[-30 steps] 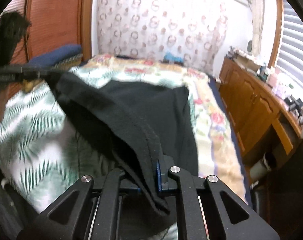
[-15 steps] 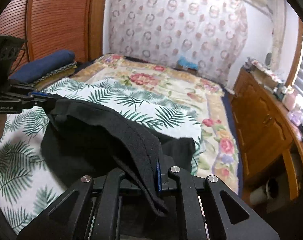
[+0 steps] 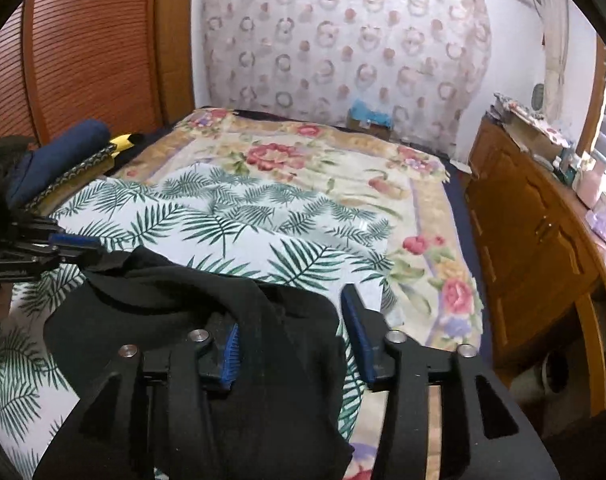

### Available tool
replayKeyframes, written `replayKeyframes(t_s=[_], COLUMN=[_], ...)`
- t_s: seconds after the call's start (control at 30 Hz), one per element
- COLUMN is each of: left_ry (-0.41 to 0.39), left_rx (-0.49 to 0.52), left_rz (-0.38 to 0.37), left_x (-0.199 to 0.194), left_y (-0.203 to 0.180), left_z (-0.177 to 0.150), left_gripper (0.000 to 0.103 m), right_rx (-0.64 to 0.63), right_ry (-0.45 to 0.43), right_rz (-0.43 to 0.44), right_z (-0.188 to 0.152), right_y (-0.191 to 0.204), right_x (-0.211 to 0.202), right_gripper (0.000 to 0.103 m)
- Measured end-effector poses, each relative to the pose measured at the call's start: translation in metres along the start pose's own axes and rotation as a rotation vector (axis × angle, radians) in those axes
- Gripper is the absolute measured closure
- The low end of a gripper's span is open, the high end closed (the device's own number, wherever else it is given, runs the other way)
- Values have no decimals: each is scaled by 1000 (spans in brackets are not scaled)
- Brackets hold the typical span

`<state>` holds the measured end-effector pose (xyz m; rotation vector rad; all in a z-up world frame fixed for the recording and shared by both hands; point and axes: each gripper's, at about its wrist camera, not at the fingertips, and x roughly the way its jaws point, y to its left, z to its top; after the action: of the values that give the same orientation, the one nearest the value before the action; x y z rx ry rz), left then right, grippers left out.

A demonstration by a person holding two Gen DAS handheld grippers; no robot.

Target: Fold small clothes

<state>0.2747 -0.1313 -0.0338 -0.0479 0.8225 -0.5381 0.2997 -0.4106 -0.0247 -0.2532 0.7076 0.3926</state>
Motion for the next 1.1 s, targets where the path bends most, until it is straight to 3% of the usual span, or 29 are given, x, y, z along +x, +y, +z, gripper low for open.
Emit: replayKeyframes(t_s=[0.07,0.17,0.33,0.43,0.5,0.77,0.87,1.1], left_ry=[-5,-5,26,36,40,79,102,150], left_rx=[1,18,26,30,37,40,45,11], left_rz=[-11,-24,-23,-22,-10,9,17,-10], left_x=[-5,-10,-3,1,4,27,38,58], left_y=[1,-1,-2,-3,-4,2,5,12], left_z=[2,-2,-10,-11,-10,-5,-3,-3], left_gripper=[73,66,66,66,66,62,57,50], right_rx=[17,55,92,102,107,113,126,202], right_ry=[-10,-12,0,-11,-27,6,47,149], right_rz=[6,20,-67,-187,-219,-89,-52,1], right_z=[2,6,17,27,32,7,-12,-53], right_y=[-1,-6,-17,-27,-33,-22,-14,-11], right_x=[-2,-2,6,8,6,-15,-11,13], right_gripper=[48,46,45,45,45,44,34,33])
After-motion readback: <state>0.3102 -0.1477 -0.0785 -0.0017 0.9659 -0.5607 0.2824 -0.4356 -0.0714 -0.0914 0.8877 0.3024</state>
